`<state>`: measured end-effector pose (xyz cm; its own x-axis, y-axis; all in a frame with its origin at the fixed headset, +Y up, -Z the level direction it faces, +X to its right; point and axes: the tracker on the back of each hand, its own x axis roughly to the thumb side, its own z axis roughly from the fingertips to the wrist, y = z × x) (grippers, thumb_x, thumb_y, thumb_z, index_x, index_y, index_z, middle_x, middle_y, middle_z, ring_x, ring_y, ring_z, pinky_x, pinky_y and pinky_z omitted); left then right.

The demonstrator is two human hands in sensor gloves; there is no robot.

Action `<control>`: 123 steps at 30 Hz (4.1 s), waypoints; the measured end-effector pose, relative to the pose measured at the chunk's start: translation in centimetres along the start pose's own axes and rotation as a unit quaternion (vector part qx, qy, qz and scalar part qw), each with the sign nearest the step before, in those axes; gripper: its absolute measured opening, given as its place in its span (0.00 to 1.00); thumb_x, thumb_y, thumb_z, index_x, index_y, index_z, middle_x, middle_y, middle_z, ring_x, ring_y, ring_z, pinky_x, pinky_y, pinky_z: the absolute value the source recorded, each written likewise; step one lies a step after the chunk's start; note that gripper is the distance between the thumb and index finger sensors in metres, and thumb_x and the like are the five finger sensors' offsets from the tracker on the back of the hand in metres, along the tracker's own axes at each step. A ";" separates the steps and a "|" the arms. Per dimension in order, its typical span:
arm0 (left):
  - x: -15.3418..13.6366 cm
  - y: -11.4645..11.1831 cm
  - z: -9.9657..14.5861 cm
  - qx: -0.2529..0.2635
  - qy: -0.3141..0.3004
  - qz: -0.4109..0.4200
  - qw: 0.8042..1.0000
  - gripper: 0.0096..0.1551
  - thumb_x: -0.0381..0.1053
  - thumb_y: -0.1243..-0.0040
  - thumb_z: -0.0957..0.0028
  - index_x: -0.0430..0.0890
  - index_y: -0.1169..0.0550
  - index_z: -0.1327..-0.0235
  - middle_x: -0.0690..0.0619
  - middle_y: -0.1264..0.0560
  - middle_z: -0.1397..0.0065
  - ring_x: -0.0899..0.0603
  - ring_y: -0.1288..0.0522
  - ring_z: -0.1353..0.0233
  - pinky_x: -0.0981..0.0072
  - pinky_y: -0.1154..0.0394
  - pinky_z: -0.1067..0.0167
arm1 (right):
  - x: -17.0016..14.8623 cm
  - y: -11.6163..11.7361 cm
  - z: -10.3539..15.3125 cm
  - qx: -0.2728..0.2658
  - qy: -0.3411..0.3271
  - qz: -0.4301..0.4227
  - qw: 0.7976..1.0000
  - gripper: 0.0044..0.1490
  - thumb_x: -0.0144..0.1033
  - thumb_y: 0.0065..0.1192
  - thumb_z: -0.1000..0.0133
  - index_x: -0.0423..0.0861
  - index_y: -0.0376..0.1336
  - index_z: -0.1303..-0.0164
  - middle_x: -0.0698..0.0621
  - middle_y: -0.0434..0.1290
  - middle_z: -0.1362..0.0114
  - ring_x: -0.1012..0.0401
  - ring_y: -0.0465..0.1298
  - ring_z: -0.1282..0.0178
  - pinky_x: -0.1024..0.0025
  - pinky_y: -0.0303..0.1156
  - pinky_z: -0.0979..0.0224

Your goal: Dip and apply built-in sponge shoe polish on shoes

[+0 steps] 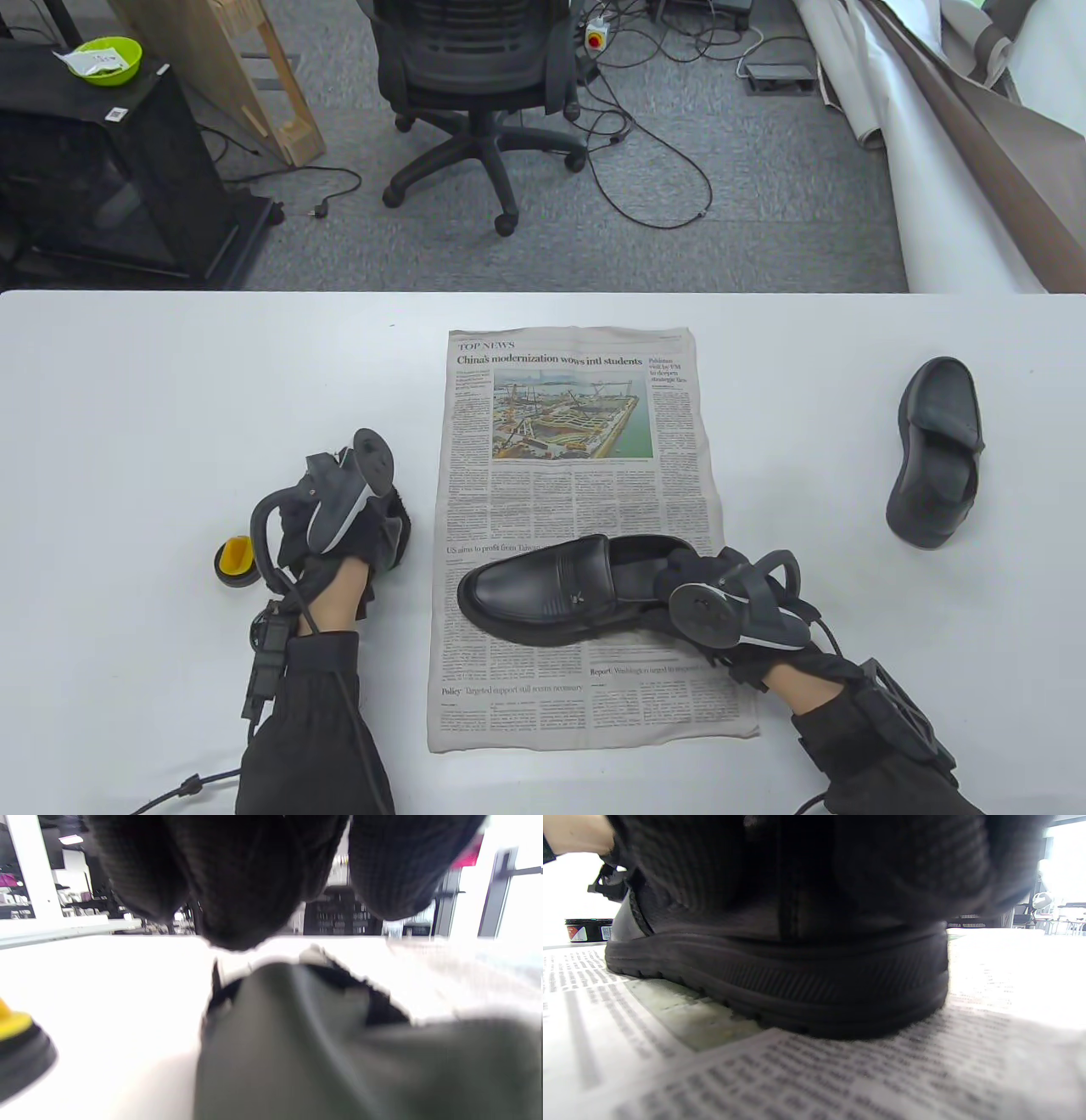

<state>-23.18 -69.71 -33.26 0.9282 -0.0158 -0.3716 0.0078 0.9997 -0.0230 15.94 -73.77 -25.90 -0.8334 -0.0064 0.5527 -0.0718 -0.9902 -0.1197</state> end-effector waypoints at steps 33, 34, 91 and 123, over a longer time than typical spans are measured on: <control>-13.4 -3.6 -0.2 -0.075 0.130 -0.004 0.989 0.32 0.62 0.28 0.55 0.51 0.21 0.39 0.52 0.15 0.45 0.56 0.14 0.63 0.53 0.19 0.40 | 0.2 0.0 0.0 0.002 0.006 0.007 1.000 0.27 0.63 0.66 0.61 0.54 0.74 0.64 0.52 0.76 0.49 0.64 0.81 0.74 0.61 0.81 0.46; -13.5 -3.6 -0.3 -0.068 0.125 0.010 0.990 0.30 0.61 0.28 0.54 0.52 0.20 0.40 0.52 0.15 0.45 0.57 0.14 0.63 0.53 0.19 0.40 | 0.2 0.0 0.0 0.002 0.006 0.008 1.000 0.27 0.63 0.66 0.61 0.54 0.74 0.64 0.52 0.76 0.49 0.64 0.81 0.74 0.61 0.81 0.46; 6.2 3.2 9.0 -0.177 -0.180 0.051 0.966 0.29 0.59 0.26 0.54 0.46 0.19 0.45 0.49 0.12 0.51 0.59 0.11 0.68 0.55 0.17 0.46 | 0.3 0.0 0.0 0.006 0.012 0.015 1.000 0.27 0.63 0.65 0.61 0.54 0.74 0.63 0.52 0.76 0.49 0.64 0.81 0.73 0.61 0.81 0.46; 11.8 -0.1 12.3 -0.168 -0.246 0.003 0.955 0.29 0.60 0.28 0.54 0.48 0.20 0.43 0.51 0.12 0.49 0.59 0.12 0.68 0.56 0.16 0.46 | 0.2 0.0 0.0 0.005 0.012 0.010 1.000 0.31 0.62 0.67 0.61 0.57 0.74 0.54 0.52 0.75 0.48 0.64 0.81 0.73 0.61 0.81 0.45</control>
<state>-7.65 -69.73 -26.23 0.9910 0.0818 0.1057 -0.0402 0.9364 -0.3485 15.78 -73.78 -25.76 -0.8476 -0.0221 0.5301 -0.0503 -0.9913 -0.1217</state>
